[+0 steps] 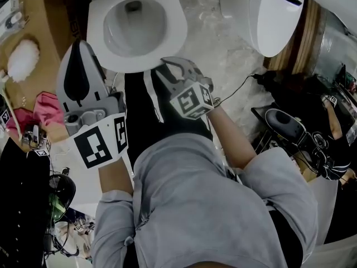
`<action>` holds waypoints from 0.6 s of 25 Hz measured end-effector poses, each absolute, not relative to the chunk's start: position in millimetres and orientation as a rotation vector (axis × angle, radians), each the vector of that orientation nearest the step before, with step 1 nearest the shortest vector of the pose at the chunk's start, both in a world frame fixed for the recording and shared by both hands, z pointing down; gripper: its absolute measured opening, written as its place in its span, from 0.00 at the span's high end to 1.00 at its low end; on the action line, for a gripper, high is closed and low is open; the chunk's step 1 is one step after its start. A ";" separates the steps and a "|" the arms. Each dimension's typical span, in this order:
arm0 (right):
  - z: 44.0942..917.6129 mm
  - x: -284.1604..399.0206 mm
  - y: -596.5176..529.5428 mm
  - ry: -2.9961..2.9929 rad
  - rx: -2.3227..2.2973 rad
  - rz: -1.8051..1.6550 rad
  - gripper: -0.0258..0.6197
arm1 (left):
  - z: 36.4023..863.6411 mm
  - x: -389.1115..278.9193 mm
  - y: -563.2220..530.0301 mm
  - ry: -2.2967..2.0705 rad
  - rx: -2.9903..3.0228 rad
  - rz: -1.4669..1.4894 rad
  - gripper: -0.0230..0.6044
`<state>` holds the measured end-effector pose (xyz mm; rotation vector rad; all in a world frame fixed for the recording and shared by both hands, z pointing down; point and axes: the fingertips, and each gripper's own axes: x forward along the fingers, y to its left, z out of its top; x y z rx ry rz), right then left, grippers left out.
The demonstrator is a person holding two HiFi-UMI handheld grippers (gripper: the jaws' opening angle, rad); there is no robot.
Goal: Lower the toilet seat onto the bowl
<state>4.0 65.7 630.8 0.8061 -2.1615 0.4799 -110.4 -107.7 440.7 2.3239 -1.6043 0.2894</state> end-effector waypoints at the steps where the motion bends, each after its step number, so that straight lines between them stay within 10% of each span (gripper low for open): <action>1: 633.3 3.7 68.0 -2.157 0.802 0.482 0.79 | 442.3 -111.0 -106.7 -1.603 2.323 0.295 0.96; 15: 673.5 -0.5 98.9 -2.114 0.740 0.499 0.80 | 460.6 -114.6 -95.4 -1.587 2.313 0.326 0.96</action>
